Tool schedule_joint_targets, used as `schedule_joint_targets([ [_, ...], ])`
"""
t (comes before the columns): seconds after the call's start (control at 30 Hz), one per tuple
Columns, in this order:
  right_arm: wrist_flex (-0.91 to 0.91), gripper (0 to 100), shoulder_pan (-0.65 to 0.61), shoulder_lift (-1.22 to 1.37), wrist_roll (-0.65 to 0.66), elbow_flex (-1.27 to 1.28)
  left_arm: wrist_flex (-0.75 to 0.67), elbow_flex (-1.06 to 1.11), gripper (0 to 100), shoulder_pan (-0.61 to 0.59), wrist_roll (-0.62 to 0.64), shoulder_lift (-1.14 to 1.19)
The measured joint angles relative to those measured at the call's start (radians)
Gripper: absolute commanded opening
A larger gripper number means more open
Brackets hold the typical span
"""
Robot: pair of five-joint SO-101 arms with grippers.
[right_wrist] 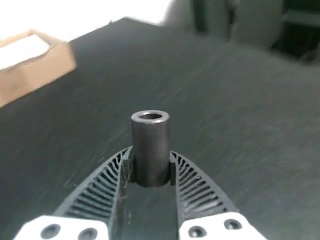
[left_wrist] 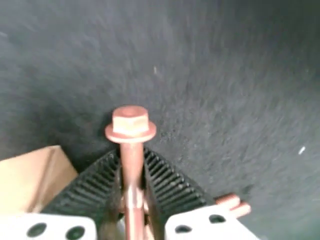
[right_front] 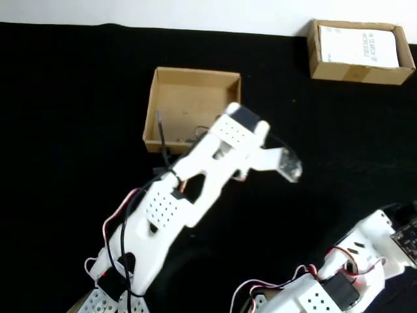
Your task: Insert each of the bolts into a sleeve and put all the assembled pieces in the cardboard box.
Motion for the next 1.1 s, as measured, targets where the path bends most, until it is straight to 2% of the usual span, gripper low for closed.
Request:
schedule_joint_targets([
  [0.17, 0.120, 0.7, -0.152, 0.000, -0.092, -0.025, -0.002, 0.000, 1, 0.051, 0.262, -0.157],
  [0.4, 0.255, 0.7, -0.433, 0.000, -0.130, -0.146, 0.005, 0.000, 1, 0.048, 0.470, -0.407],
  [0.63, 0.287, 0.7, -0.721, 0.000, -0.130, -0.164, 0.005, 0.000, 1, 0.049, 0.927, -0.542],
  [0.83, 0.287, 0.7, -0.882, 0.000, -0.130, -0.164, -0.011, 0.000, 1, 0.075, 1.272, -0.620],
  [0.97, 0.287, 0.7, -0.945, 0.000, -0.130, -0.164, -0.110, 0.000, 1, 0.068, 1.370, -0.647],
  [1.1, 0.287, 0.7, -0.962, 0.000, -0.130, -0.164, -0.186, 0.000, 1, 0.071, 1.410, -0.649],
])
